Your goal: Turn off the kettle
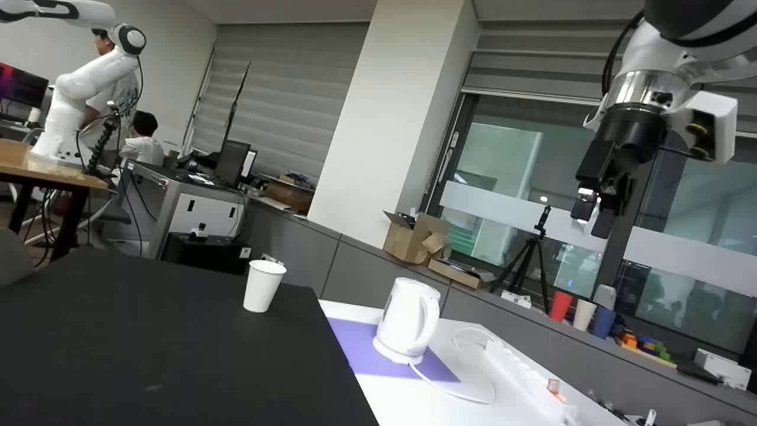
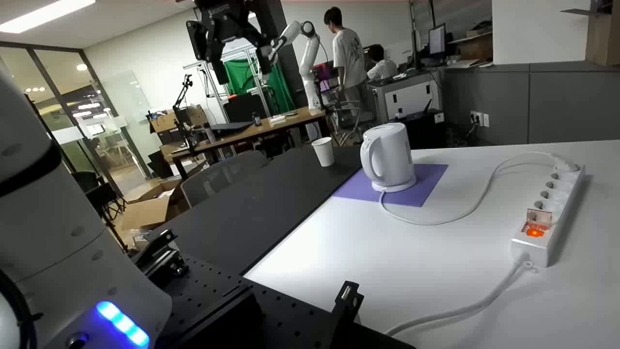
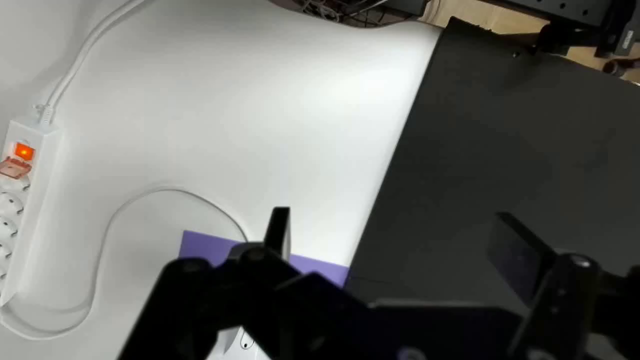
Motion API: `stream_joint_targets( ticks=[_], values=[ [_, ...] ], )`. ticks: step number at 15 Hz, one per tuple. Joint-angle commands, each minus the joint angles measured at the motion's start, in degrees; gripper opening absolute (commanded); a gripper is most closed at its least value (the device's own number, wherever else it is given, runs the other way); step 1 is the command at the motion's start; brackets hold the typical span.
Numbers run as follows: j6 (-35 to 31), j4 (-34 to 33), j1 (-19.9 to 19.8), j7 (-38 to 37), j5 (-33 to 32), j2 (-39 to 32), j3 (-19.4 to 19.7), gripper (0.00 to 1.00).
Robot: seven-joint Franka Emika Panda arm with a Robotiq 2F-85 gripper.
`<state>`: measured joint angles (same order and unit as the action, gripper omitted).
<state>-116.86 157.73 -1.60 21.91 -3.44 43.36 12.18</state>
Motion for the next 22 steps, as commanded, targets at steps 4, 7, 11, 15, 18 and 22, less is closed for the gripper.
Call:
stream_joint_targets(
  ticks=[4, 7, 11, 15, 18, 22],
  values=[
    [0.1, -0.1, -0.1, 0.1, 0.1, 0.0, -0.2, 1.00],
    [0.1, -0.1, -0.1, 0.1, 0.1, 0.0, -0.2, 1.00],
    [-6.7, -0.4, -0.6, 0.7, -0.4, -2.3, 0.9, 1.00],
    [-28.1, -2.7, -0.4, 1.1, 0.5, -13.7, 3.3, 1.00],
    [-42.3, -5.8, 1.7, 2.2, 3.2, -24.5, 5.6, 0.67],
    [-51.0, -14.4, 10.0, 6.6, 15.7, -38.5, 10.8, 0.37]
  ],
)
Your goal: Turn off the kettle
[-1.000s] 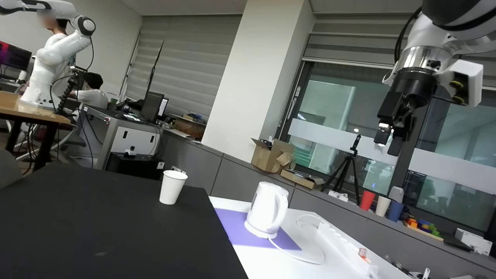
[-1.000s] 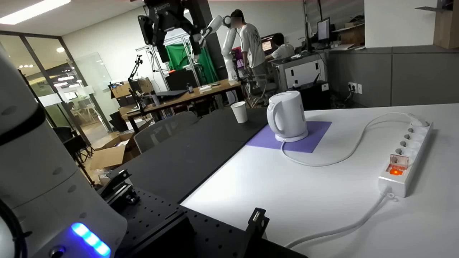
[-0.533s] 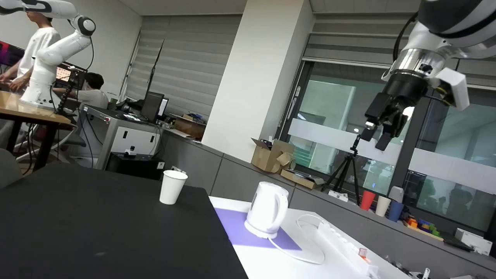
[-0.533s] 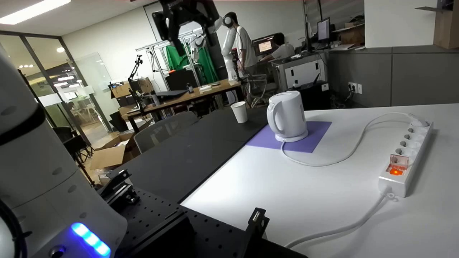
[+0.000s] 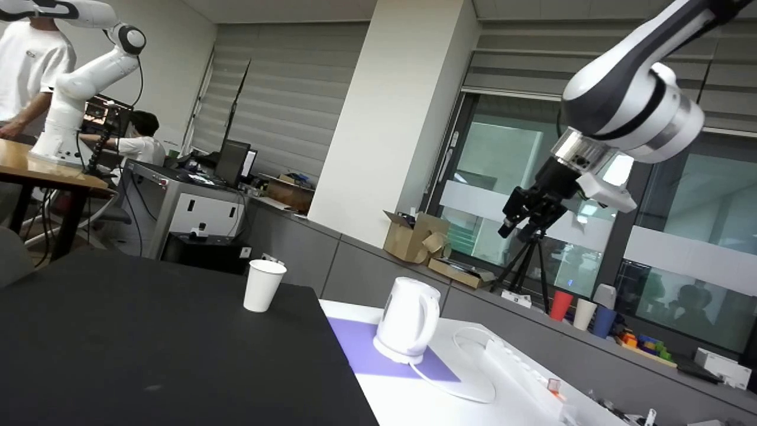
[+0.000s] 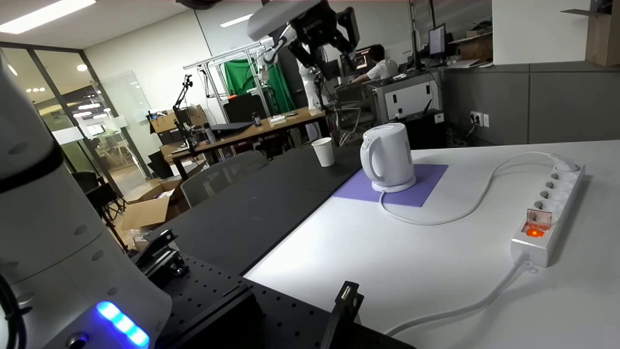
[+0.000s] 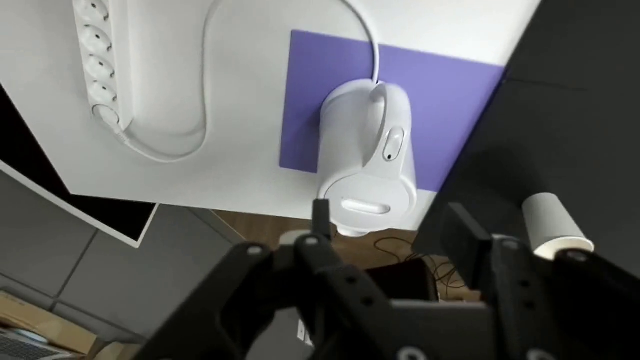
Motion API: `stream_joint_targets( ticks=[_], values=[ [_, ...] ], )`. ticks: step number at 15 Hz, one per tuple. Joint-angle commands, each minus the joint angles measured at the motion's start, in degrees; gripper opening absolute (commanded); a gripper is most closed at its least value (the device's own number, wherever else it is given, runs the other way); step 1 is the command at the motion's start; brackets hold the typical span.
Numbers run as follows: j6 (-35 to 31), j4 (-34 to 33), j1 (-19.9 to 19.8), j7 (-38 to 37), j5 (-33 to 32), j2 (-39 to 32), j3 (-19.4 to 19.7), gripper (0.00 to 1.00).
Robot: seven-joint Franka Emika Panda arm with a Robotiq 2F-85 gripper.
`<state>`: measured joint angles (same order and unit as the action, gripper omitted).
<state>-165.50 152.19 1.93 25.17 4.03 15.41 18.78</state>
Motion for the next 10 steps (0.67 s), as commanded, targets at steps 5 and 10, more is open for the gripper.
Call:
stream_joint_targets(
  ticks=[5, 10],
  values=[
    [6.4, -22.7, 9.1, 15.1, 31.1, -22.5, 4.7, 0.03],
    [12.4, -26.3, 7.7, 15.5, 31.3, -26.7, 4.4, 0.01]
  ],
)
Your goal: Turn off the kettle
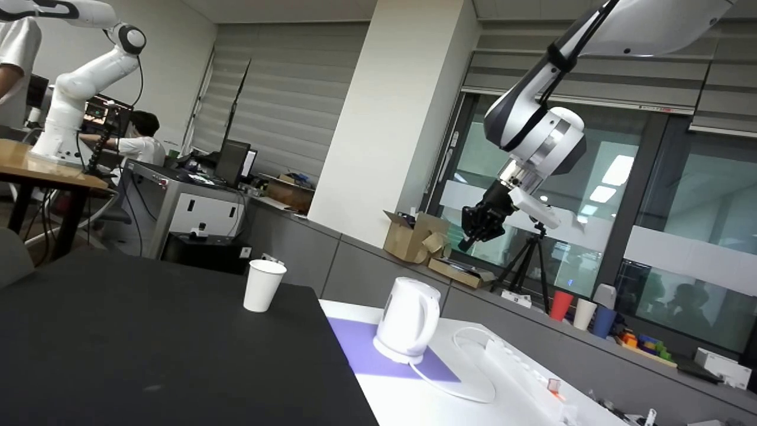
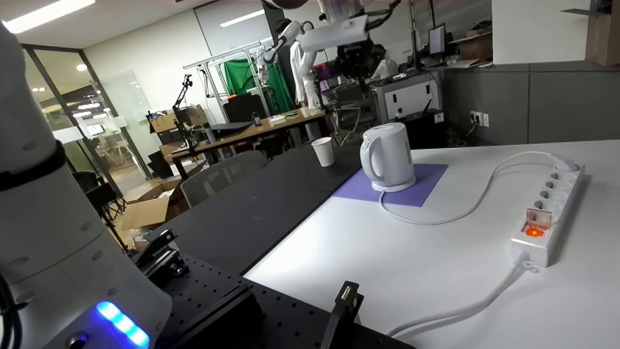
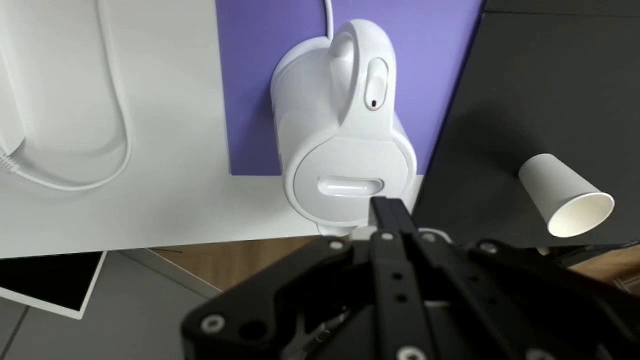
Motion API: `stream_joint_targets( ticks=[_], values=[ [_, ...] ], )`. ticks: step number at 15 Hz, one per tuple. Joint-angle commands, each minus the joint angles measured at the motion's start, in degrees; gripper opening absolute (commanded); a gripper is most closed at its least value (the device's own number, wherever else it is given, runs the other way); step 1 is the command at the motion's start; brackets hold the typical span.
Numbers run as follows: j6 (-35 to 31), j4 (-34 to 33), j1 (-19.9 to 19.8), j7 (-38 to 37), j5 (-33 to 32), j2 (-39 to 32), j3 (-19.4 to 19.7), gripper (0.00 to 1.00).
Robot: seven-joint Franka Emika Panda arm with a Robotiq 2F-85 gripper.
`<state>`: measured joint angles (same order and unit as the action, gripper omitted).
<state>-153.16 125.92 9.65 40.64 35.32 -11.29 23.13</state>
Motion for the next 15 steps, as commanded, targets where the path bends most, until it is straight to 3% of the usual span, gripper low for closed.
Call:
stream_joint_targets(
  ticks=[1, 9, 15],
  values=[
    [-0.5, 0.0, 0.0, 0.0, 0.0, -0.5, 0.0, 0.01],
    [-0.9, 0.5, 0.3, 0.0, 0.0, 0.1, -0.1, 0.00],
    [2.3, -2.5, -1.5, 3.4, 6.1, -5.2, -1.8, 0.00]
  ],
)
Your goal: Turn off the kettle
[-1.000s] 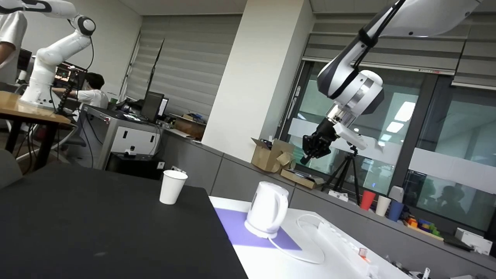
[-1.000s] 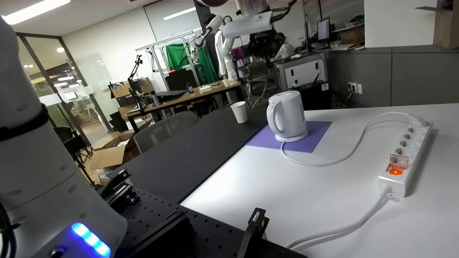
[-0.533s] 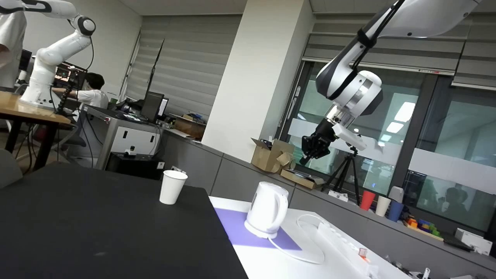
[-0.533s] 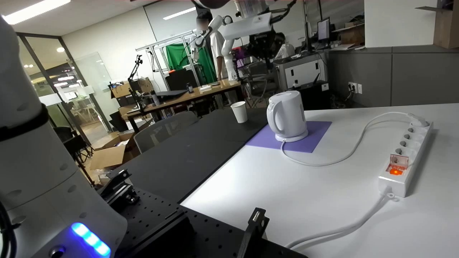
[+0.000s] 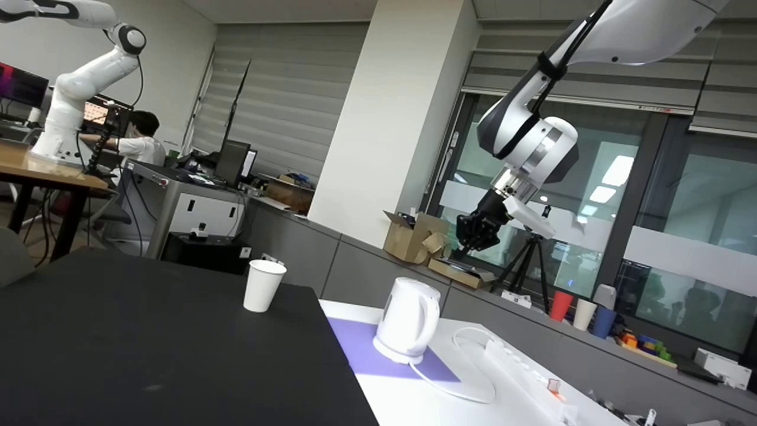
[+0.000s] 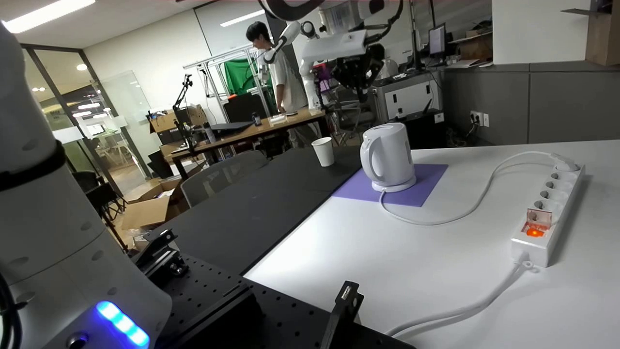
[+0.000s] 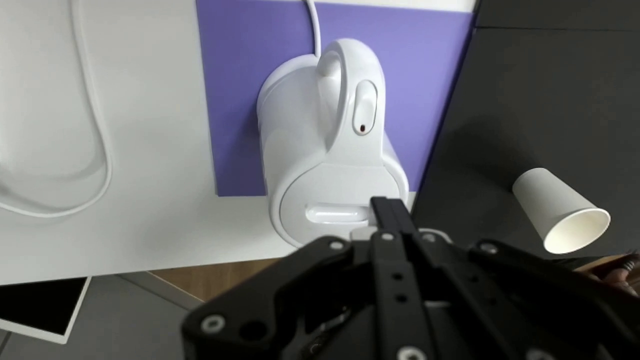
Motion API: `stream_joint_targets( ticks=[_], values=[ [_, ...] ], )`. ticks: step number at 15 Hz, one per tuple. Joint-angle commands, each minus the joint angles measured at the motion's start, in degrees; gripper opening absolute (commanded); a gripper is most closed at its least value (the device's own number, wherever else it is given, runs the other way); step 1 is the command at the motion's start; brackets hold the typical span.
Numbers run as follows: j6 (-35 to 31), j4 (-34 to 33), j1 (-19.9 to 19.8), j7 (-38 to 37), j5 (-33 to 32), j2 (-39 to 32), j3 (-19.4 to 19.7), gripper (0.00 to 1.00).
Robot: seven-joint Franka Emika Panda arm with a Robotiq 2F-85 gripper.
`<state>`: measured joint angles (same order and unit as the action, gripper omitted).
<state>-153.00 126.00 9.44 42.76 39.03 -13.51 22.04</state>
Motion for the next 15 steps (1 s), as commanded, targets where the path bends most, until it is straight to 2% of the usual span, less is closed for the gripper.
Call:
stream_joint_targets(
  ticks=[1, 3, 4, 8, 12, 15],
  values=[
    [2.8, -3.1, -1.5, 1.3, 2.7, -4.0, -0.8, 0.00],
    [3.8, -4.1, -1.9, 1.0, 3.2, -6.2, -0.9, 0.00],
    [2.8, -4.1, -9.7, -1.9, -0.9, -6.2, -8.9, 0.00],
    [3.0, -6.1, -16.7, -2.1, -2.3, -9.9, -16.0, 0.00],
    [2.9, -7.4, -21.0, -2.6, -4.1, -12.5, -20.6, 0.00],
    [3.2, -8.0, -22.6, -3.3, -5.3, -13.7, -22.7, 0.00]
  ],
)
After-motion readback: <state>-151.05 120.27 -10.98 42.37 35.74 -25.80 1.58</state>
